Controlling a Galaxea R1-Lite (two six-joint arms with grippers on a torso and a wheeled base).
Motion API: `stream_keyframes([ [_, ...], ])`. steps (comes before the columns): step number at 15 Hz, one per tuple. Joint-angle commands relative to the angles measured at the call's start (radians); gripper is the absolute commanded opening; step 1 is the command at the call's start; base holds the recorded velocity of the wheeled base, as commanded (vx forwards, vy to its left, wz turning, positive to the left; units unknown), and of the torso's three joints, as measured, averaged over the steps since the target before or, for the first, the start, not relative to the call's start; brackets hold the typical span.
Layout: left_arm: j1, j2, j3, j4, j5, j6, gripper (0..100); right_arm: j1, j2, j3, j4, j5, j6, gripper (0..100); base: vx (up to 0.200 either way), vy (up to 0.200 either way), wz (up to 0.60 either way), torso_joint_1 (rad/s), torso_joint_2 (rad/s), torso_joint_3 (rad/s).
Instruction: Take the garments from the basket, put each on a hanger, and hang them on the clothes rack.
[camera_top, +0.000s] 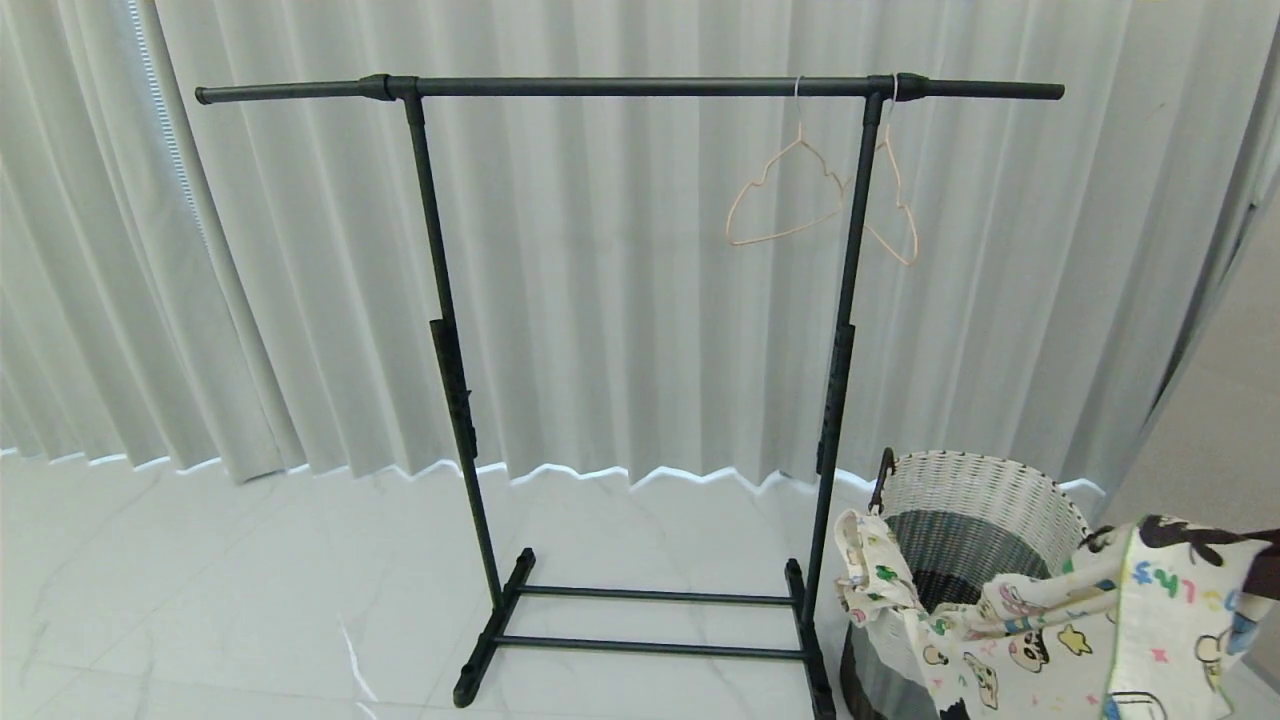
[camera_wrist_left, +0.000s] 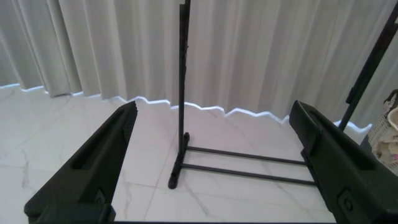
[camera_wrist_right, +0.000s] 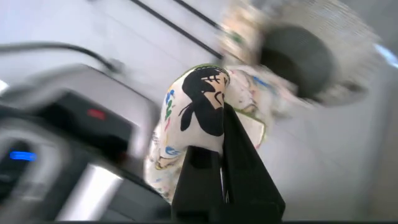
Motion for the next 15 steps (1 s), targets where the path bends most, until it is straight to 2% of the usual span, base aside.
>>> stream_keyframes([
  [1, 0.000, 0.000, 0.000, 0.000, 0.000, -0.001, 100, 0.201, 0.136, -0.010, -0.114, 0.000, 0.139, 0, 0.000, 0.000, 0.00, 0.000, 0.00, 0.000],
  [3, 0.000, 0.001, 0.000, 0.000, 0.000, 0.007, 100, 0.242, 0.211, -0.010, -0.192, 0.000, 0.175, 0, 0.000, 0.000, 0.00, 0.000, 0.00, 0.000],
  [5, 0.000, 0.000, 0.000, 0.000, -0.007, 0.038, 100, 0.250, 0.272, -0.005, -0.252, 0.000, 0.175, 0, 0.000, 0.000, 0.00, 0.000, 0.00, 0.000],
  [6, 0.000, 0.000, 0.000, 0.000, -0.040, 0.067, 100, 0.250, 0.291, -0.001, -0.265, 0.000, 0.175, 0, 0.000, 0.000, 0.00, 0.000, 0.00, 0.000],
  [7, -0.001, 0.000, -0.006, -0.008, -0.106, 0.076, 100, 0.251, 0.312, 0.007, -0.275, -0.003, 0.175, 0, 0.000, 0.000, 0.00, 0.000, 0.00, 0.000],
  [8, -0.012, 0.036, -0.095, -0.009, -0.207, 0.073, 100, 0.256, 0.331, 0.018, -0.292, -0.003, 0.175, 0, 0.000, 0.000, 0.00, 0.000, 0.00, 0.000],
  [9, -0.017, 0.133, -0.186, -0.012, -0.261, 0.073, 100, 0.264, 0.349, 0.022, -0.324, -0.005, 0.175, 0, 0.000, 0.000, 0.00, 0.000, 0.00, 0.000],
  [10, -0.018, 0.243, -0.302, -0.012, -0.277, 0.085, 100, 0.268, 0.366, 0.034, -0.367, -0.008, 0.174, 0, 0.000, 0.000, 0.00, 0.000, 0.00, 0.000],
  [11, -0.024, 0.355, -0.403, -0.012, -0.350, 0.150, 100, 0.268, 0.378, 0.039, -0.413, -0.009, 0.174, 0, 0.000, 0.000, 0.00, 0.000, 0.00, 0.000],
  [13, -0.027, 0.558, -0.532, -0.012, -0.511, 0.263, 100, 0.267, 0.389, 0.038, -0.467, -0.011, 0.175, 0, 0.000, 0.000, 0.00, 0.000, 0.00, 0.000],
  [14, -0.050, 0.665, -0.572, -0.014, -0.561, 0.308, 100, 0.267, 0.387, 0.038, -0.493, -0.011, 0.175, 0, 0.000, 0.000, 0.00, 0.000, 0.00, 0.000],
  [15, -0.102, 0.757, -0.600, -0.014, -0.564, 0.328, 100, 0.267, 0.386, 0.038, -0.515, -0.011, 0.175, 0, 0.000, 0.000, 0.00, 0.000, 0.00, 0.000],
])
